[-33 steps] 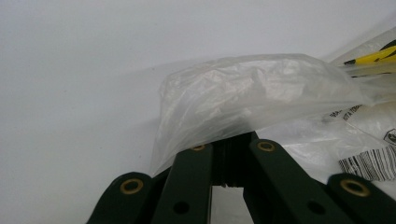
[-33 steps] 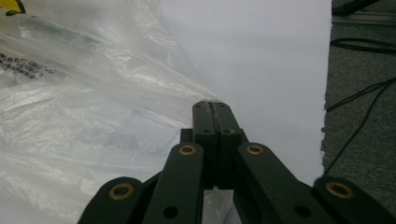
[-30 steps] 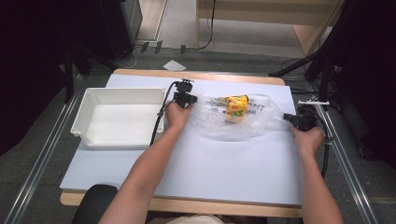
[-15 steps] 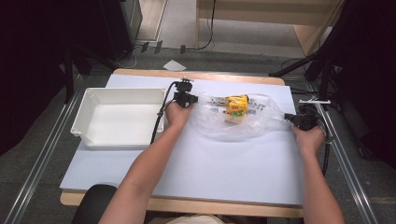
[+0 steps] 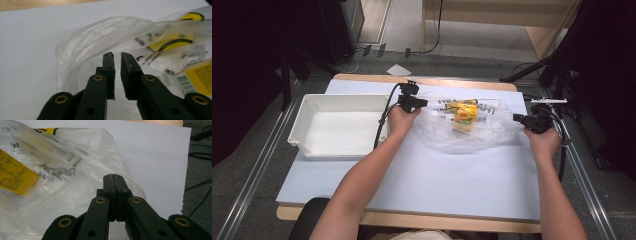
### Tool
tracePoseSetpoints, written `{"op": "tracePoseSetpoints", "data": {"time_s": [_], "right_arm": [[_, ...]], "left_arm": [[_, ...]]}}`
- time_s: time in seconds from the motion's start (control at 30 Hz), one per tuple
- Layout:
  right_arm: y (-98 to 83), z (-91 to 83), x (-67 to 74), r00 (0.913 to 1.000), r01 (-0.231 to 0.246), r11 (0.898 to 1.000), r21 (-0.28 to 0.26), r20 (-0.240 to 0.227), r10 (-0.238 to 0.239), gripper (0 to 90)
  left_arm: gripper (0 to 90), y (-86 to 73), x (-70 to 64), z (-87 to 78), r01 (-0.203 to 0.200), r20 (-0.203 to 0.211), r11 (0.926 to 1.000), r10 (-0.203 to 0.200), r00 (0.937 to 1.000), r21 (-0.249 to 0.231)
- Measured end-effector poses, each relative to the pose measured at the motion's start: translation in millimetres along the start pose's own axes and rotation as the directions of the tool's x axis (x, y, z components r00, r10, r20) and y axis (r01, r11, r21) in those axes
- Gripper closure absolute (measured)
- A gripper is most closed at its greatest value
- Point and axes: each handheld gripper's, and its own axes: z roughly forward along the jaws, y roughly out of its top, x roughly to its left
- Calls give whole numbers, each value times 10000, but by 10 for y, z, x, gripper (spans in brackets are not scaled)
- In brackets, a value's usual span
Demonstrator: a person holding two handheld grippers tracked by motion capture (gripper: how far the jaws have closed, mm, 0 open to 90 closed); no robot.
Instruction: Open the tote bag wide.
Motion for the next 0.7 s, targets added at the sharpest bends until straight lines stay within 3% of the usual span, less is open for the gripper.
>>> {"op": "tracePoseSetpoints", "data": {"time_s": [0.07, 0.17, 0.27, 0.37, 0.5, 0.6, 0.7], "right_arm": [[40, -43, 24, 10000, 28, 10000, -43, -45, -29, 900], [103, -86, 61, 9995, -8, 10000, -6, -309, 8, 827], [160, -137, 132, 9990, 229, 9997, -58, -377, -231, 810], [226, -168, 187, 9973, 274, 9996, 23, -687, -272, 713], [302, -210, 276, 9962, 304, 9994, -150, -816, -316, 612], [343, -228, 344, 9954, 495, 9985, -248, -813, -513, 596], [378, -235, 416, 9925, 622, 9977, -250, -1036, -645, 633]], "left_arm": [[761, 14, -35, -48, -87, 170, 9999, 89, 9998, -112], [712, 28, -83, -105, -330, 357, 9993, 337, 9988, -187], [680, 41, -142, -166, -580, 471, 9979, 593, 9971, -276], [637, 69, -229, -223, -883, 541, 9955, 900, 9945, -332], [528, 107, -341, -271, -972, 1099, 9945, 1009, 9888, -384], [473, 119, -396, -291, -965, 1446, 9943, 1022, 9842, -460], [510, 114, -447, -312, -1249, 1612, 9903, 1331, 9779, -603]]}}
